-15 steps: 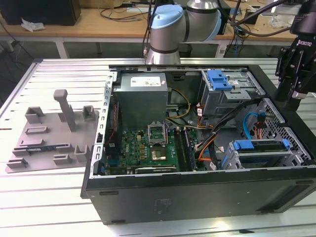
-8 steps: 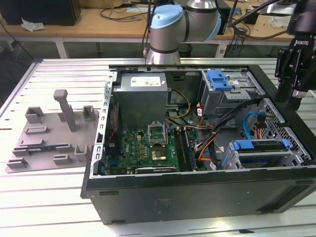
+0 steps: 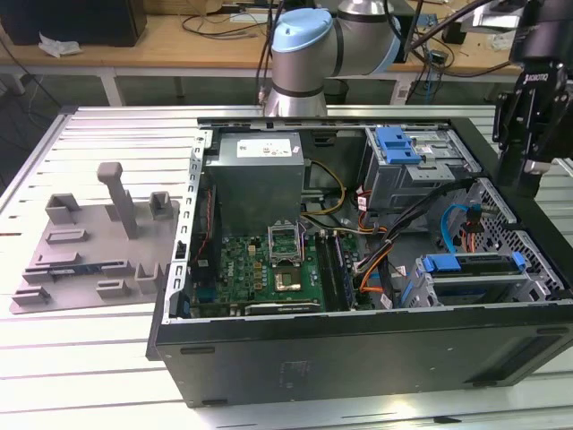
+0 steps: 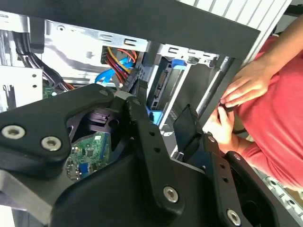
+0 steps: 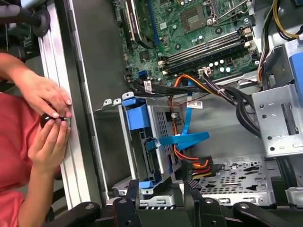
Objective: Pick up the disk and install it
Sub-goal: 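Insert the first disk wire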
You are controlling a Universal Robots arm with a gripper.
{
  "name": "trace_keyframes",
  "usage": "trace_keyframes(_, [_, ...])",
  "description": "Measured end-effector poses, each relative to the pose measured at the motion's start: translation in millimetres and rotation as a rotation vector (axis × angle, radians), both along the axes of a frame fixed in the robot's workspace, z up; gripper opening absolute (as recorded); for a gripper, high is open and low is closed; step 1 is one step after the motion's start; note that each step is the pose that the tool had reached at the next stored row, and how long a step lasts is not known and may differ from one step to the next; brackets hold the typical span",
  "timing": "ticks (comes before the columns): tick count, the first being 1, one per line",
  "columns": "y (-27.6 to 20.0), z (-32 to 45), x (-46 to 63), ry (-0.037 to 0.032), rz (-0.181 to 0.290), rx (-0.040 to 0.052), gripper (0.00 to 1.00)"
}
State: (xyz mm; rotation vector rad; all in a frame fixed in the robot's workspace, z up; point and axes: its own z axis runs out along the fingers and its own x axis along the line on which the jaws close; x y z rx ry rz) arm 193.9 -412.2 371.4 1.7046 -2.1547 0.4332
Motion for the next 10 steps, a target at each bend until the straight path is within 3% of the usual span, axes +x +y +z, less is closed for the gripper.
trace_keyframes(5, [12.8,-11.1,-1.6,-0.0001,0.000,-0.0060,0.49])
trace_keyframes(6, [15.5,-12.3,-1.6,-0.0001,0.000,-0.0084,0.42])
trace_keyframes(7, [16.8,-13.2,-1.6,0.0000,0.000,-0.0109,0.42])
trace_keyframes(8, [17.6,-14.2,-1.7,-0.0001,0.000,-0.0148,0.35])
trace_keyframes(10, [18.0,-15.6,-1.7,-0.0001,0.000,-0.0176,0.35])
